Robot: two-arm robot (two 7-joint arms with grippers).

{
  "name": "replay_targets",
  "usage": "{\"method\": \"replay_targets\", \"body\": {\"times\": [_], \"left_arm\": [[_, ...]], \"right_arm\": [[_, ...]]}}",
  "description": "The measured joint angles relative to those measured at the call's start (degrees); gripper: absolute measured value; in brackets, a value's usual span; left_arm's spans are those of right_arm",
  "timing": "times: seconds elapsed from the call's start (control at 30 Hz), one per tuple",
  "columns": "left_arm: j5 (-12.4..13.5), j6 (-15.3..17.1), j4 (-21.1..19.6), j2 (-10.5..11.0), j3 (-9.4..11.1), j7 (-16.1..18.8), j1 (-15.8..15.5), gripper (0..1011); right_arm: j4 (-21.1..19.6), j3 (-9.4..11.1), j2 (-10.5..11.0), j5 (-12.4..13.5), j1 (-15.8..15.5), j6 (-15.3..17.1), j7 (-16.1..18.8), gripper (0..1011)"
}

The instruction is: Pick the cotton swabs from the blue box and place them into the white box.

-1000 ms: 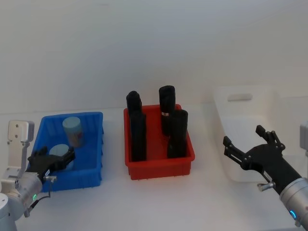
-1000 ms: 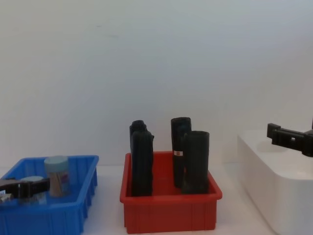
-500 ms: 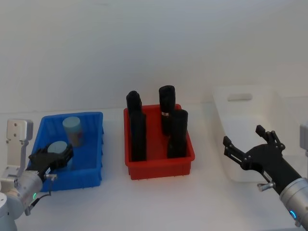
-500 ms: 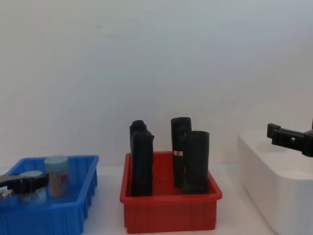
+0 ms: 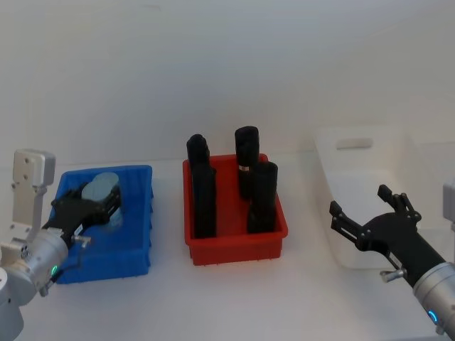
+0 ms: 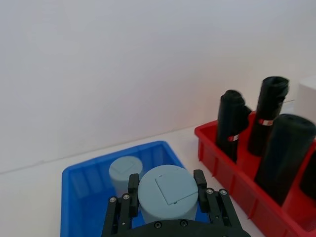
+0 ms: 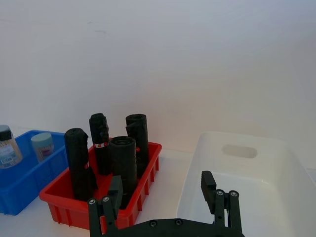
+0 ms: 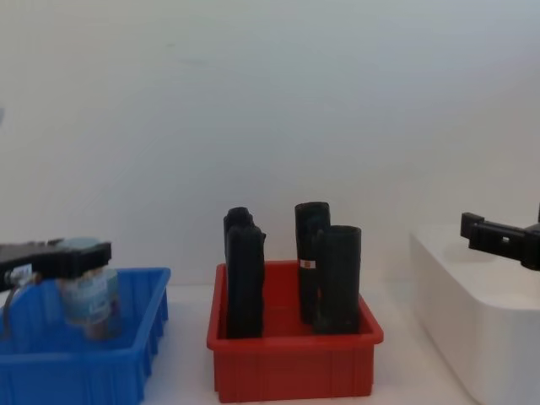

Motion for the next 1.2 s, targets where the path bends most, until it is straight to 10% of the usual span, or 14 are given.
{"method": "replay_targets", "body": {"times": [1.2], "left_arm": [[1.89, 12.45, -15.65, -0.67, 2.08, -19.45, -3.52, 666]], "right_arm": [[0.00, 0.00, 0.00, 0.00, 0.00, 0.00, 0.00, 1001]]}}
